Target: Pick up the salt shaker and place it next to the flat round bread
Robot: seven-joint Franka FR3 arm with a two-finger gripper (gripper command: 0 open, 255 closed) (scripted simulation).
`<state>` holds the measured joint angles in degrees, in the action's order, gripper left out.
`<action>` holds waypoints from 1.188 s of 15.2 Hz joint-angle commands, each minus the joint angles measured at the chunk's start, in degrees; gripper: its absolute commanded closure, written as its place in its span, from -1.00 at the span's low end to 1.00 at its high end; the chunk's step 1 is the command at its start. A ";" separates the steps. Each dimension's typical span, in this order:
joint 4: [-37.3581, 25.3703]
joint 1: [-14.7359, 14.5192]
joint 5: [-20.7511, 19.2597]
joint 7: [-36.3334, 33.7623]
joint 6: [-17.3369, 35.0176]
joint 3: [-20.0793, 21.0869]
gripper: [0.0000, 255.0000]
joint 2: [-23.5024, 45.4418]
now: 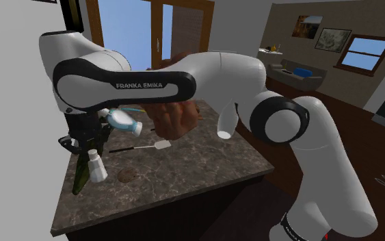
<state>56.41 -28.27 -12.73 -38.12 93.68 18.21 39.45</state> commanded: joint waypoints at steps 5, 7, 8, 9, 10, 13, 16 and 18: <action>-5.90 -2.55 -0.99 -1.18 -0.36 -0.44 1.00 5.58; -3.51 -2.17 -0.97 -1.38 1.51 -0.39 1.00 5.13; -2.43 -2.00 -0.96 -1.48 2.41 -0.37 1.00 4.96; -1.41 -1.85 -0.97 -1.57 3.27 -0.36 1.00 4.83; -0.45 -1.70 -0.98 -1.66 4.11 -0.36 1.00 4.73; 2.77 -1.26 -1.06 -1.97 7.13 -0.38 1.00 4.61; 2.77 -1.26 -1.06 -1.97 7.13 -0.38 1.00 4.61; 2.77 -1.26 -1.06 -1.97 7.13 -0.38 1.00 4.61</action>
<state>59.14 -29.53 -13.79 -40.08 100.75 17.83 44.06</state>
